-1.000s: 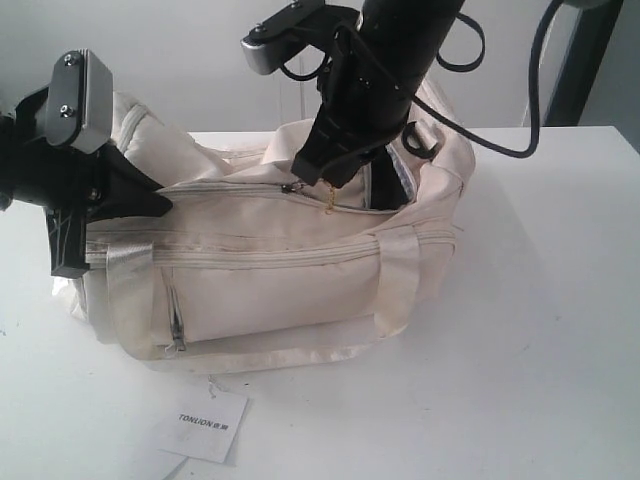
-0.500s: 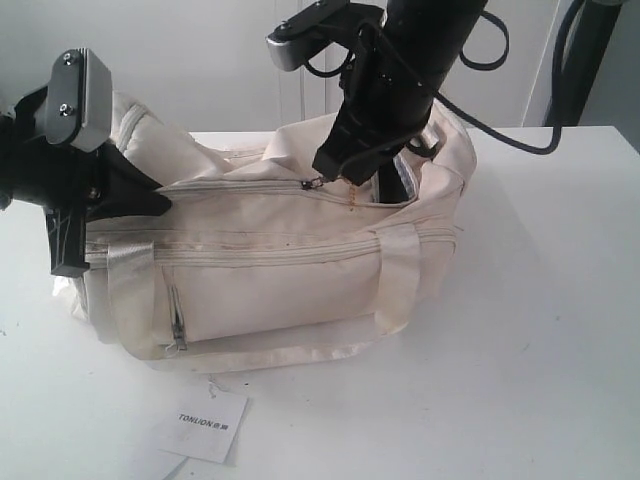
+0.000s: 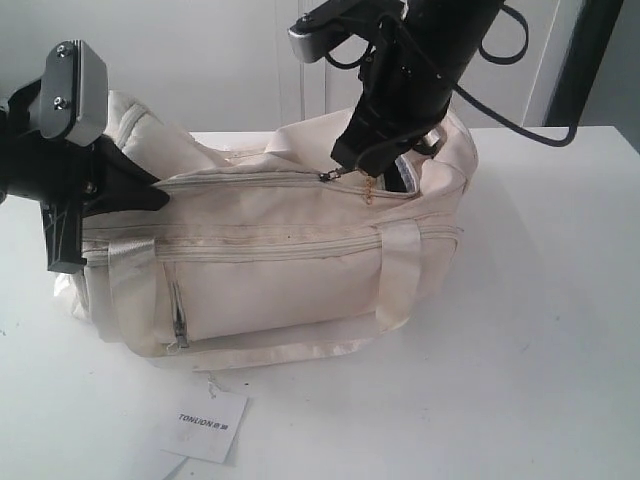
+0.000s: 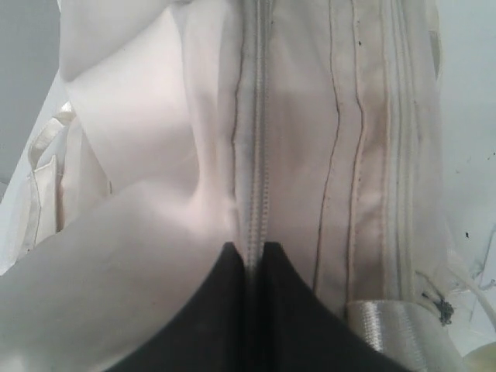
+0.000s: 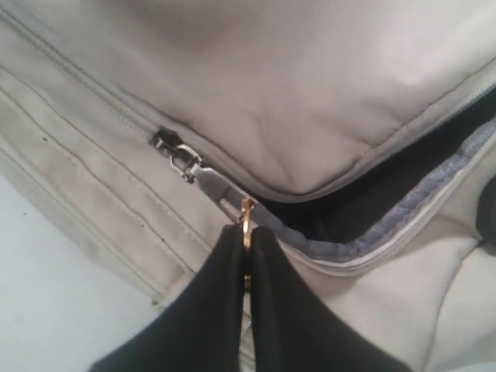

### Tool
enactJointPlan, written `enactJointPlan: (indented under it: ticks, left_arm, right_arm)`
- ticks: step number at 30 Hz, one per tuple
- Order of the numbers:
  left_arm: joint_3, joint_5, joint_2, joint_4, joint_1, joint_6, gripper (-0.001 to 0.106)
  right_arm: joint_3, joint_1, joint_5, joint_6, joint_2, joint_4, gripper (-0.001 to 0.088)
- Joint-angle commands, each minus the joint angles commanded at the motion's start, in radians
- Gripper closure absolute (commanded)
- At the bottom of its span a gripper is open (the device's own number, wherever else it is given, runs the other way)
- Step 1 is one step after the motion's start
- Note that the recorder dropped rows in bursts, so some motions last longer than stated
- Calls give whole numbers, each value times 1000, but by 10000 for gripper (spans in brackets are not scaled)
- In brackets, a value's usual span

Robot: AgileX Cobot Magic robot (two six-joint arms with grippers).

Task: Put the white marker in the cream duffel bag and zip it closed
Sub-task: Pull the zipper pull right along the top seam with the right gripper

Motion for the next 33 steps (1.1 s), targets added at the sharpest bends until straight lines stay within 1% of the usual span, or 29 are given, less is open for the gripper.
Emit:
enactJointPlan:
  ticks: [8,16,33]
  left_arm:
    - [0,0,0,0,0,0,1053]
    - [0,-2,0,0,0,0,1053]
    - [0,0,0,0,0,-7,1053]
  right_arm:
    - [0,-39,0,0,0,1,868]
    - [0,-42,0,-6,-8,-1,868]
    - [0,-110,0,-6,-10,1,868]
